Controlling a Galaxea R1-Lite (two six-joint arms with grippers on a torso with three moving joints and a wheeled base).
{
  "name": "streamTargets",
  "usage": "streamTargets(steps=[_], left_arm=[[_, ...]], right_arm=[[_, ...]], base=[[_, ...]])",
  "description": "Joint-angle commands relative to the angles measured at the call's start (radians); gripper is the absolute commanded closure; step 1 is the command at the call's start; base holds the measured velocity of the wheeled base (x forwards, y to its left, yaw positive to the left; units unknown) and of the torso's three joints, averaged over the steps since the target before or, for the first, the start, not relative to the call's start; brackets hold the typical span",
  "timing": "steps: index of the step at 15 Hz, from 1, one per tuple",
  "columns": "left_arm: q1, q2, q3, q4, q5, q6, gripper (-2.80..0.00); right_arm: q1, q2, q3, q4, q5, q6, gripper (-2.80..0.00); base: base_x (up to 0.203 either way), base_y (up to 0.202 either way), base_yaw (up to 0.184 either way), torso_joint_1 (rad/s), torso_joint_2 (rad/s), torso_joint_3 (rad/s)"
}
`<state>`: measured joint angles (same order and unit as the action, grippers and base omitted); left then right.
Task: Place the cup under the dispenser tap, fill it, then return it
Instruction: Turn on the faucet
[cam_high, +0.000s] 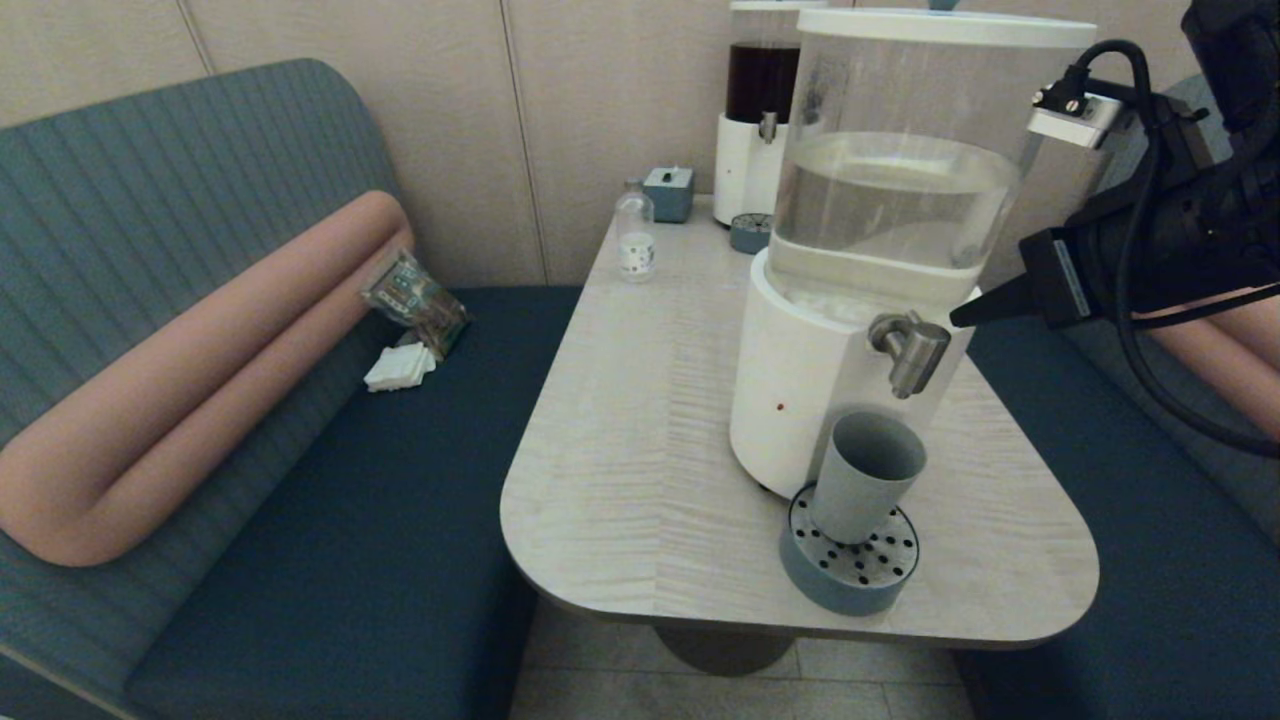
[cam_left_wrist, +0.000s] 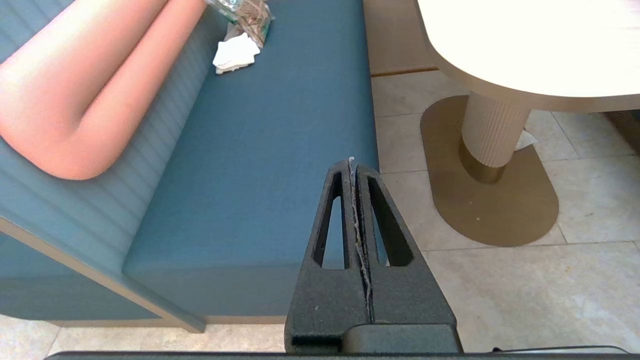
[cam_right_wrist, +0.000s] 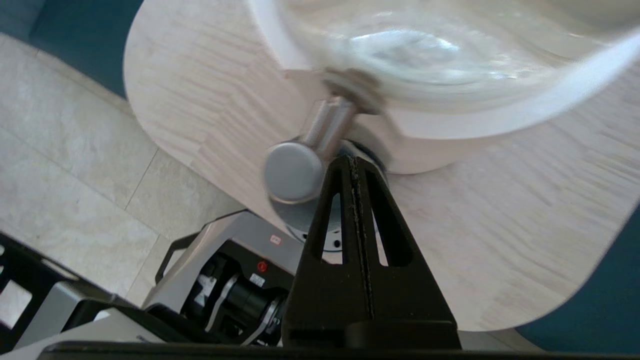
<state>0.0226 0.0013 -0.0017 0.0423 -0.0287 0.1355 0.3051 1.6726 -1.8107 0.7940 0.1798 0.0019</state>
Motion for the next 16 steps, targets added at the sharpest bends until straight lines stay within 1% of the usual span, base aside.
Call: streamTargets(steps=[1,5,16], left_arm=[[0.000,0.002,0.000,0.001,0.000,0.001,0.00],[0.000,0.002,0.000,0.001,0.000,0.001,0.00],[0.000,0.002,0.000,0.001,0.000,0.001,0.00]], right_arm=[[0.017,0.010,0.005,0.002,-0.003,0.000,0.00],[0.030,0.031,0.002,-0.037,-0.006,0.000,0.00],[0.051,0.055,-0.004,-0.039,-0.006,-0.017,0.00]], base=[[0.000,0.000,0.000,0.000,0.00,0.000],[0.000,0.000,0.000,0.000,0.00,0.000],[0.000,0.000,0.000,0.000,0.00,0.000]])
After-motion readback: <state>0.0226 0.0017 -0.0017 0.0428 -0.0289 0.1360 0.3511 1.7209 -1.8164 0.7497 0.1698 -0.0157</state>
